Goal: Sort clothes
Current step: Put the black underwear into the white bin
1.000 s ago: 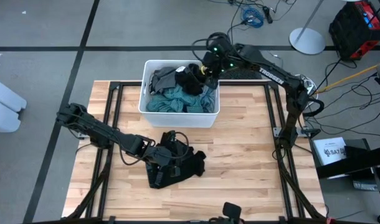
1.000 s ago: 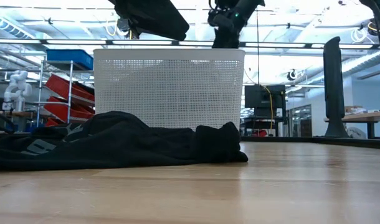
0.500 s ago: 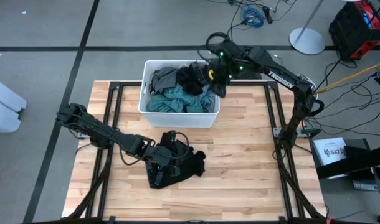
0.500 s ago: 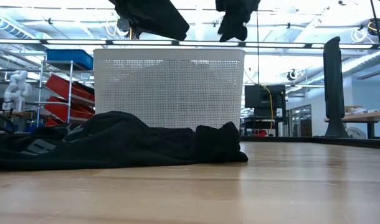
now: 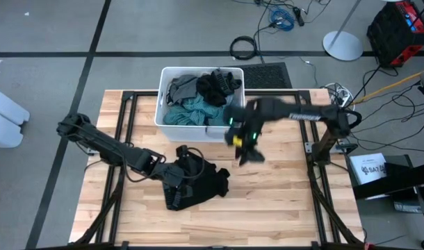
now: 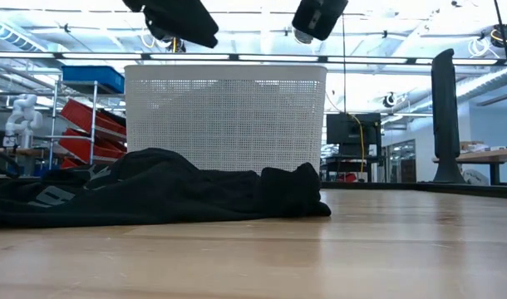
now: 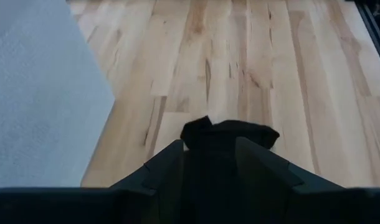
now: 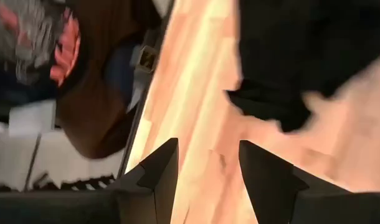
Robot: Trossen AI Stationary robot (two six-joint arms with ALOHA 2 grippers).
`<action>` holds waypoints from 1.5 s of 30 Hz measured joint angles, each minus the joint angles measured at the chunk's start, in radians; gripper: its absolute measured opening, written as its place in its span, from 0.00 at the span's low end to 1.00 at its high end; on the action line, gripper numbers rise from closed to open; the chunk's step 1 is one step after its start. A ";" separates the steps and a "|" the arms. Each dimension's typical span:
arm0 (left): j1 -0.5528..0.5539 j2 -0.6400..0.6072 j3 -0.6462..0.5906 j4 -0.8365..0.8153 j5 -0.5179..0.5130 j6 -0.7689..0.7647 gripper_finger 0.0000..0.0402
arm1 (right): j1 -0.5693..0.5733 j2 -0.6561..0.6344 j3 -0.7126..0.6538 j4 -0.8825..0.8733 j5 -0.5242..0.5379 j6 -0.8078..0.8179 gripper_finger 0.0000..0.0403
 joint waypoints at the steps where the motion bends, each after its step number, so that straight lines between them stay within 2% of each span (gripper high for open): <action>1: -0.003 -0.004 0.000 -0.008 0.000 -0.014 0.39 | 0.036 0.000 -0.036 0.037 0.001 -0.004 0.39; 4: -0.018 -0.007 0.000 -0.032 0.000 -0.046 0.39 | 0.128 0.000 -0.149 0.160 0.016 -0.010 0.39; 7: -0.035 -0.006 0.000 -0.084 0.008 -0.113 0.39 | 0.197 0.001 -0.276 0.329 0.065 0.050 0.39; 13: -0.093 -0.002 0.000 -0.262 0.079 -0.386 0.39 | 0.289 0.001 -0.498 0.607 0.088 0.188 0.39; 17: -0.159 -0.002 0.000 -0.392 0.108 -0.517 0.39 | 0.322 0.001 -0.612 0.795 0.097 0.252 0.39; 21: -0.212 -0.001 0.000 -0.603 0.107 -0.595 0.39 | 0.327 0.001 -0.692 0.978 0.098 0.304 0.39; 25: -0.238 -0.001 0.000 -0.713 0.105 -0.596 0.39 | 0.327 0.001 -0.714 1.003 0.095 0.326 0.39; 27: -0.237 -0.001 -0.007 -0.713 0.070 -0.602 0.39 | 0.327 0.001 -0.714 1.003 0.095 0.326 0.39; 29: -0.220 -0.001 -0.023 -0.711 0.046 -0.674 0.39 | 0.331 0.001 -0.714 1.003 0.094 0.326 0.39; 31: -0.180 -0.004 -0.043 -0.711 0.066 -0.779 0.39 | 0.334 0.001 -0.714 1.002 0.094 0.326 0.39; 33: -0.146 -0.011 -0.074 -0.685 0.085 -0.802 0.39 | 0.340 0.001 -0.714 1.002 0.094 0.323 0.39; 35: -0.115 -0.022 -0.113 -0.639 0.101 -0.802 0.39 | 0.345 0.001 -0.714 1.002 0.093 0.311 0.39; 38: -0.050 -0.047 -0.174 -0.546 0.181 -0.782 0.39 | 0.351 0.001 -0.714 1.002 0.091 0.301 0.39; 45: 0.047 -0.132 -0.329 -0.314 0.212 -0.673 0.39 | 0.350 0.001 -0.714 1.001 0.091 0.289 0.39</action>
